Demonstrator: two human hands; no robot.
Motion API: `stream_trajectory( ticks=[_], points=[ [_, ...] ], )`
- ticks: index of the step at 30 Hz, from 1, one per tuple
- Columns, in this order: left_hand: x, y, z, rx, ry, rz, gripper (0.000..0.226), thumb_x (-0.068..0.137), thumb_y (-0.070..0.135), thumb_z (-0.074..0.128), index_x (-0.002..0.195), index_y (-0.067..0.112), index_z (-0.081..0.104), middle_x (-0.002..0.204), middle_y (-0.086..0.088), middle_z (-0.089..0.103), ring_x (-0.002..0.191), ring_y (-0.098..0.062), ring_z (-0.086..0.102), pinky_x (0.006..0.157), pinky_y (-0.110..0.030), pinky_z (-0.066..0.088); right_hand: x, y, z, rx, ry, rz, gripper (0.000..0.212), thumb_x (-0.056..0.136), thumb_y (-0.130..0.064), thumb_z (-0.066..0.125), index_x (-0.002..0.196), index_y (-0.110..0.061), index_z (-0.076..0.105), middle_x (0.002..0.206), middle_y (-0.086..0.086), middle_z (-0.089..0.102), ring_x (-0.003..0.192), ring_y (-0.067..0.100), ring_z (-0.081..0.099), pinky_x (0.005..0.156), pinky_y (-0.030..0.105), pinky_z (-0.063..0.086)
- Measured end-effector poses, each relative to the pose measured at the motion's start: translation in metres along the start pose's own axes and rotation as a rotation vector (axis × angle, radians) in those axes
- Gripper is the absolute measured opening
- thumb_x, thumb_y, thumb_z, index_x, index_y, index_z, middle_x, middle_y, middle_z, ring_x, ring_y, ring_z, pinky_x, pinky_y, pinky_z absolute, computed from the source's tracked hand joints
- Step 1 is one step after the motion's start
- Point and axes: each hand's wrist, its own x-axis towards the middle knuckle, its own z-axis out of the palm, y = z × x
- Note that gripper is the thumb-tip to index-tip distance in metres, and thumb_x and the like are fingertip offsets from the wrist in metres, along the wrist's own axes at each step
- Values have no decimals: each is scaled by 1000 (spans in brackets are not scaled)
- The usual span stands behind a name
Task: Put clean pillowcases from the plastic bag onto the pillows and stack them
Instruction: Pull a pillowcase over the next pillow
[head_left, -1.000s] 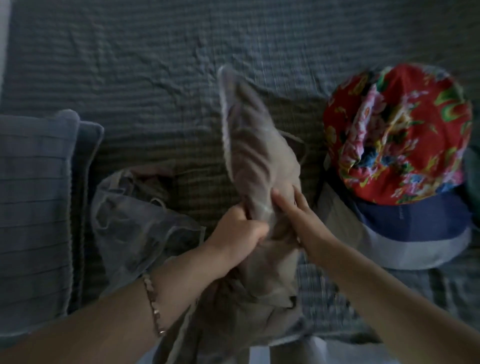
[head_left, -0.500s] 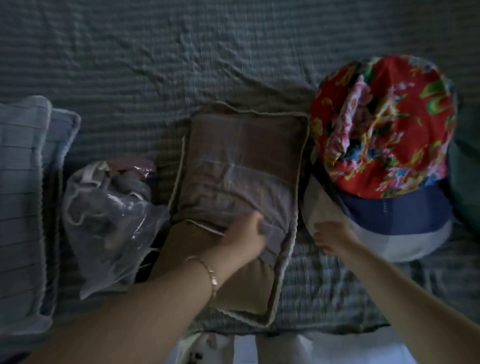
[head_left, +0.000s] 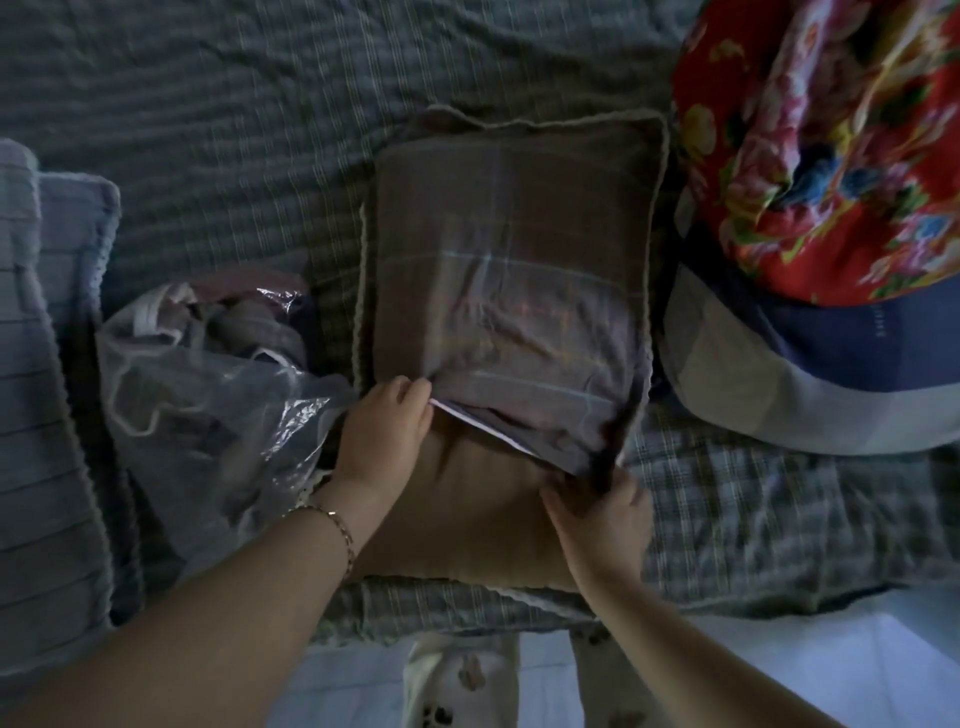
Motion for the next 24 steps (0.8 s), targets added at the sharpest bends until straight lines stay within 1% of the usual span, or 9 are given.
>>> stream_trajectory(
  ticks=[3, 5, 7, 10, 13, 17, 20, 22, 24],
  points=[
    [-18, 12, -10, -47, 28, 57, 24, 68, -3, 73, 79, 6, 53, 46, -8, 52, 36, -24, 51, 38, -19, 29, -5, -27, 2, -251, 103, -344, 70, 72, -51, 69, 126, -14, 45, 129, 10, 43, 124, 34, 37, 103, 47, 30],
    [-28, 13, -11, -11, 5, 121, 15, 73, 5, 63, 82, 10, 52, 46, -4, 52, 37, -23, 51, 39, -20, 34, 5, -44, -1, -445, 18, -345, 41, 88, -39, 51, 123, -19, 46, 130, 5, 44, 125, 28, 37, 104, 42, 29],
    [-29, 6, -7, 49, -2, 128, 9, 76, 13, 54, 81, 9, 62, 57, -5, 57, 47, -24, 57, 46, -24, 42, 20, -58, -6, -549, -10, -347, 27, 94, -24, 38, 118, -20, 51, 124, 4, 53, 118, 26, 46, 96, 39, 35],
    [-16, 2, -3, 47, -11, 113, 13, 78, 11, 57, 86, 6, 67, 76, -10, 60, 62, -28, 60, 54, -31, 49, 28, -71, -18, -321, -53, -359, 21, 97, -23, 36, 97, -19, 56, 92, 4, 63, 81, 23, 61, 67, 33, 49],
    [-11, 9, 3, 67, -43, 124, 11, 83, 14, 55, 81, 5, 62, 79, -12, 59, 70, -30, 58, 58, -36, 51, 21, -62, -31, -141, -122, -343, 22, 95, -20, 40, 82, -15, 57, 71, 1, 58, 60, 18, 54, 48, 28, 40],
    [-13, 9, 9, 179, -122, 244, 30, 86, 33, 43, 71, 11, 57, 67, -4, 58, 65, -24, 57, 54, -30, 46, 6, -42, -49, -151, -138, -425, 23, 91, -24, 49, 70, -17, 56, 63, 2, 57, 54, 20, 52, 46, 29, 34],
    [-11, 3, 12, 257, -195, 357, 17, 73, 27, 66, 81, 11, 63, 71, -5, 63, 68, -26, 60, 55, -32, 47, -2, -41, -52, -216, -178, -492, 31, 92, -24, 50, 62, -23, 44, 61, -2, 50, 55, 18, 49, 46, 27, 33],
    [-4, 2, 9, 267, -224, 336, 22, 65, 17, 69, 86, 12, 65, 72, -6, 63, 67, -29, 61, 51, -32, 47, -5, -42, -52, -280, -177, -559, 27, 91, -22, 51, 65, -21, 45, 66, -3, 50, 62, 21, 52, 50, 29, 37],
    [5, 3, 2, 215, -210, 181, 23, 68, 13, 65, 92, 11, 64, 78, -10, 62, 68, -32, 62, 49, -32, 46, -5, -40, -54, -366, -150, -644, 14, 90, -18, 51, 77, -17, 51, 73, -3, 49, 67, 21, 51, 55, 29, 39]
  ],
)
